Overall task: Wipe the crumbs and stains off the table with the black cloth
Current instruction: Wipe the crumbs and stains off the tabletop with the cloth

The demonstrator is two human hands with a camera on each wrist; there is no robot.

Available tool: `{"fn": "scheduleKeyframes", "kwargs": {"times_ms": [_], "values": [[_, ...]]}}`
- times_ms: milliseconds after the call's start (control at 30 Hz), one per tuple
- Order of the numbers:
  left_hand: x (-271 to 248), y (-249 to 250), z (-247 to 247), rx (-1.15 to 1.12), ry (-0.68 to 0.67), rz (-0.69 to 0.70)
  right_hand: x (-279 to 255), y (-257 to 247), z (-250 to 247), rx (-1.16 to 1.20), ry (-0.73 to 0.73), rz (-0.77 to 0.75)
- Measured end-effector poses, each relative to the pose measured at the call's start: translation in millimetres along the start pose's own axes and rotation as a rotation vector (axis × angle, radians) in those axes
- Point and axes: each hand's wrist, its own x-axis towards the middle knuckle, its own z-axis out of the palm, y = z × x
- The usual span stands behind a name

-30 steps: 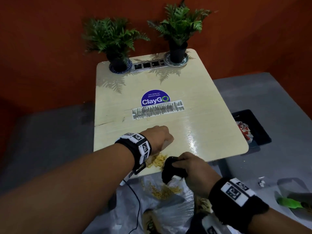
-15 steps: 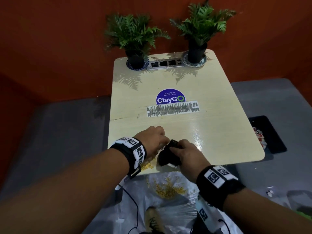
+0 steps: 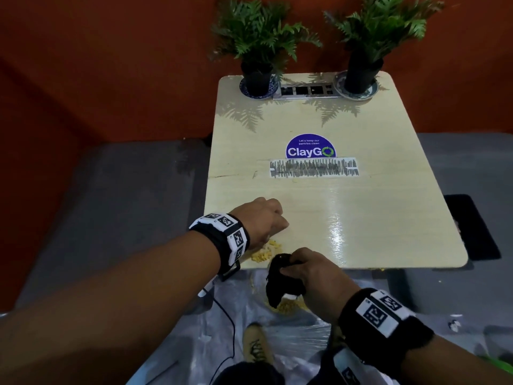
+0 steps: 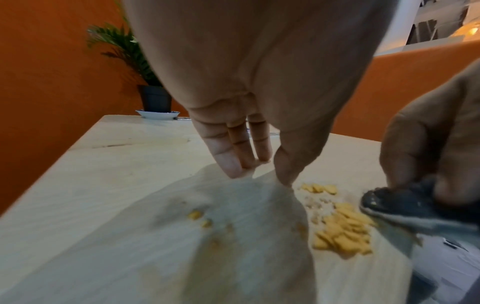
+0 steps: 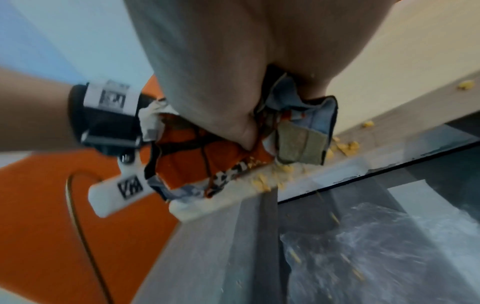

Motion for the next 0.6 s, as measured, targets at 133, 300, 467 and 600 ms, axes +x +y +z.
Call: {"fn": "scheduleKeyframes", "kwargs": {"times_ms": [133, 300, 467, 600], "values": [[-6.1, -20.1, -0.4, -0.128, 0.068, -0.041, 15.5, -10.0, -42.7, 0.07, 0.063, 0.003], [-10.0, -47.3, -7.2, 0.0, 0.022, -0.091, 62.7, 4.5, -51.6, 0.033, 0.178, 0.153], [-18.9, -47.7, 8.6, 0.039, 0.04, -0.102, 69.3, -4.3, -7.8, -0.113, 0.155, 0.06], [-26.8, -57.9, 19.1, 0.011, 0.077, -0.087, 55.8, -23.0, 13.8, -0.106, 0.153, -0.044]]}}
